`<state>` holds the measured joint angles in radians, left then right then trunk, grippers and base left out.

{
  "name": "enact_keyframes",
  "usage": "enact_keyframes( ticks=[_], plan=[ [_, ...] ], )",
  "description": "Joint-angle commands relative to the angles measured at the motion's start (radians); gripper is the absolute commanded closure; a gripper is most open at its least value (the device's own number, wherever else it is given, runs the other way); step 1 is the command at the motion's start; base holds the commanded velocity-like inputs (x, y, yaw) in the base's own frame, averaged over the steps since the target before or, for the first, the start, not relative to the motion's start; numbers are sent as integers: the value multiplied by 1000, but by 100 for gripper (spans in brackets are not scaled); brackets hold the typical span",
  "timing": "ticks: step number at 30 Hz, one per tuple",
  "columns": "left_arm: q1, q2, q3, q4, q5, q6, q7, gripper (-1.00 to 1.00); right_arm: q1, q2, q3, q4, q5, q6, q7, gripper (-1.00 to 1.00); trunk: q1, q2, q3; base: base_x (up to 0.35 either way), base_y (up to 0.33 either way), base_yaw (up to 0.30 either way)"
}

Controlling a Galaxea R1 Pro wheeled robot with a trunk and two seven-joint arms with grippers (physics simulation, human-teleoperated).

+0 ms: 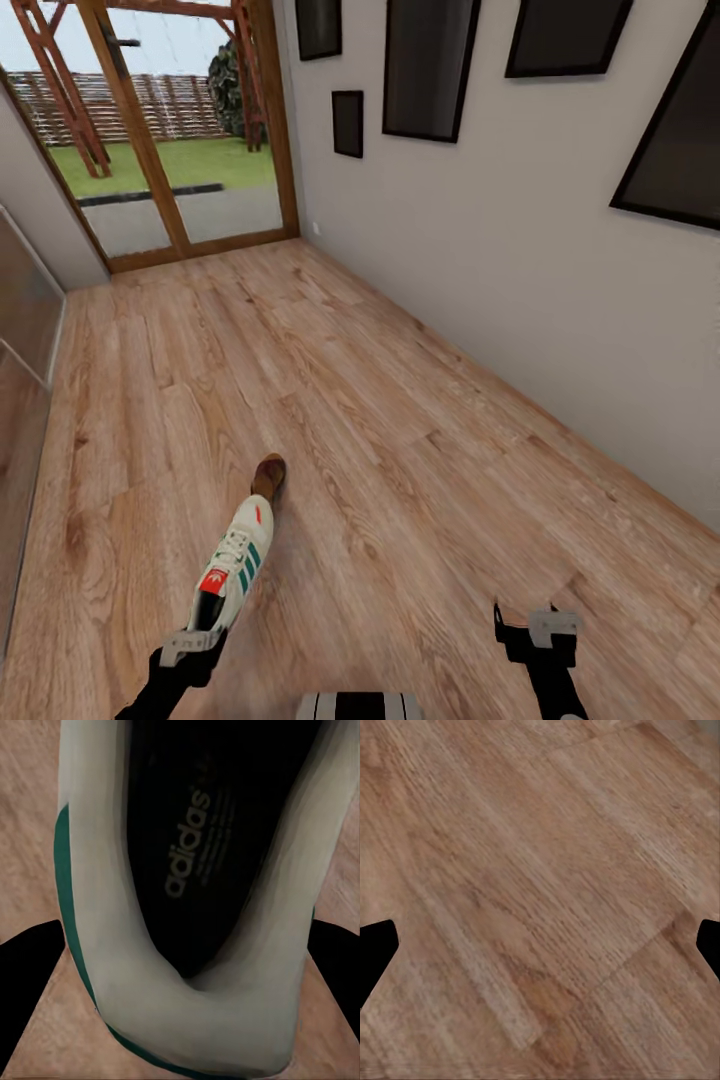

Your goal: Pick up the two gym shoes and the two sandals from the corridor floor and place them onto the hallstand (shoe rack) in the corridor, making sure they are on the rack and not on the floor. Arrange them so the two gym shoes are next to each other and the two sandals are next to each other.

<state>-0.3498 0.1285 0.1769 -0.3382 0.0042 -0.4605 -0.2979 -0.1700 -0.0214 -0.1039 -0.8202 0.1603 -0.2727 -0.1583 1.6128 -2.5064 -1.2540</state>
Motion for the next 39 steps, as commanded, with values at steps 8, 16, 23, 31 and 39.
enact_keyframes(
  ticks=[8,16,23,31,39],
  plan=[
    [55,-3,5,5,18,-85,65,100,12,1,0,218,10,-206,-6,-100,-4,2,43,0,0,0],
    [58,-5,25,13,20,-89,71,100,13,6,-1,270,9,-223,-6,-100,-7,4,87,0,0,0],
    [58,-6,52,13,20,-89,71,100,13,6,-1,274,10,-223,-6,-100,-10,5,125,0,0,0],
    [59,-7,54,13,19,-89,71,100,13,6,0,274,10,-223,-6,-100,-24,27,166,0,0,0],
    [58,-7,54,13,19,-89,71,100,12,6,0,274,10,-223,-6,-100,-55,83,203,0,0,0]
  ],
)
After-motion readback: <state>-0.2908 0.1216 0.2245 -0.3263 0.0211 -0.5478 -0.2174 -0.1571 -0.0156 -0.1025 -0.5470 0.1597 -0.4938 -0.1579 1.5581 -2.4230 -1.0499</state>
